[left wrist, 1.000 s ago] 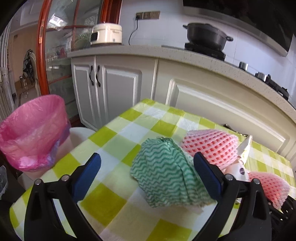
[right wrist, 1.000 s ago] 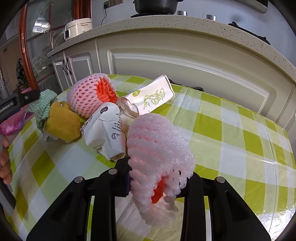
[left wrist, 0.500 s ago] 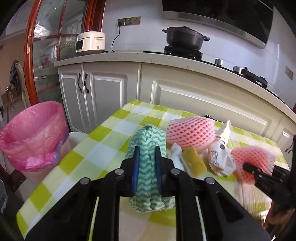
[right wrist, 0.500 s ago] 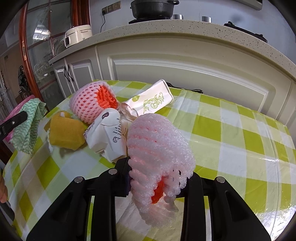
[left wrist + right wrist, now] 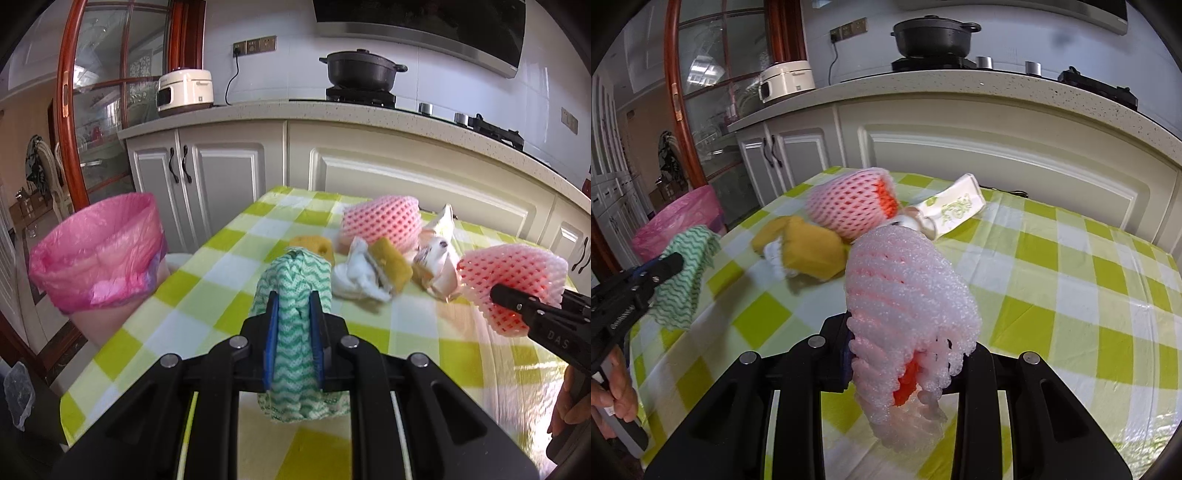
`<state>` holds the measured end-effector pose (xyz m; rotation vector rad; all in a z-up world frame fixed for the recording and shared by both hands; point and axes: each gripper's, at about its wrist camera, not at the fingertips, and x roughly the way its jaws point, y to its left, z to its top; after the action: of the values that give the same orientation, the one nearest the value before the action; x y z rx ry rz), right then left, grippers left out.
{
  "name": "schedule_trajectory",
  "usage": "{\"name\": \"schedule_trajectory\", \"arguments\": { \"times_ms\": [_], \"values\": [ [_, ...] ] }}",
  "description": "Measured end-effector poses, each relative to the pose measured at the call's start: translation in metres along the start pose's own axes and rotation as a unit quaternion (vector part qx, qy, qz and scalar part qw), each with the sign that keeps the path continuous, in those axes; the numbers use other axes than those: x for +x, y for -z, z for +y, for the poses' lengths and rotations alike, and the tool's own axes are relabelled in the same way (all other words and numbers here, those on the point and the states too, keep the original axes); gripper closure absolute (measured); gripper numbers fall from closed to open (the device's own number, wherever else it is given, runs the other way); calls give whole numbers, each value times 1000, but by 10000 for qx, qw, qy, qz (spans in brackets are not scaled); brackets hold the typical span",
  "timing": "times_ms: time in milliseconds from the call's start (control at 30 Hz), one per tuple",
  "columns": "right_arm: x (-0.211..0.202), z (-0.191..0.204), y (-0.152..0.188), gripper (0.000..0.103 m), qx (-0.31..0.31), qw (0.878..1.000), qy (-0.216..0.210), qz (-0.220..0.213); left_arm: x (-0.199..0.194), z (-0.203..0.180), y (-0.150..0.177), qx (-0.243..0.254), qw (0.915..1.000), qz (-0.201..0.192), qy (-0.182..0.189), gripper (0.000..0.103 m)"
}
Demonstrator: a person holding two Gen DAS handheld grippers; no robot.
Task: Collect trash
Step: 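Grasp the green striped cloth with the left tool while the right tool holds the pink net, then carry cloth and pink net to the pink bin and open both tools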
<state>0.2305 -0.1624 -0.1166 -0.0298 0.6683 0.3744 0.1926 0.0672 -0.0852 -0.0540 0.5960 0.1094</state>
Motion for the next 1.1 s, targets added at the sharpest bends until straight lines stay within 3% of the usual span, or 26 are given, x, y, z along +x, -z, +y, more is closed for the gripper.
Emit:
{"name": "schedule_trajectory", "arguments": {
  "times_ms": [567,1100],
  "values": [
    [-31,69,19,73,-403,9977,-544,8,-52,0,40,194,9994,-44,274,87],
    [-58,134,-15,73,-1001,9892,-1001,-366,-96,52,20,-119,9985,-537,-36,87]
  ]
}}
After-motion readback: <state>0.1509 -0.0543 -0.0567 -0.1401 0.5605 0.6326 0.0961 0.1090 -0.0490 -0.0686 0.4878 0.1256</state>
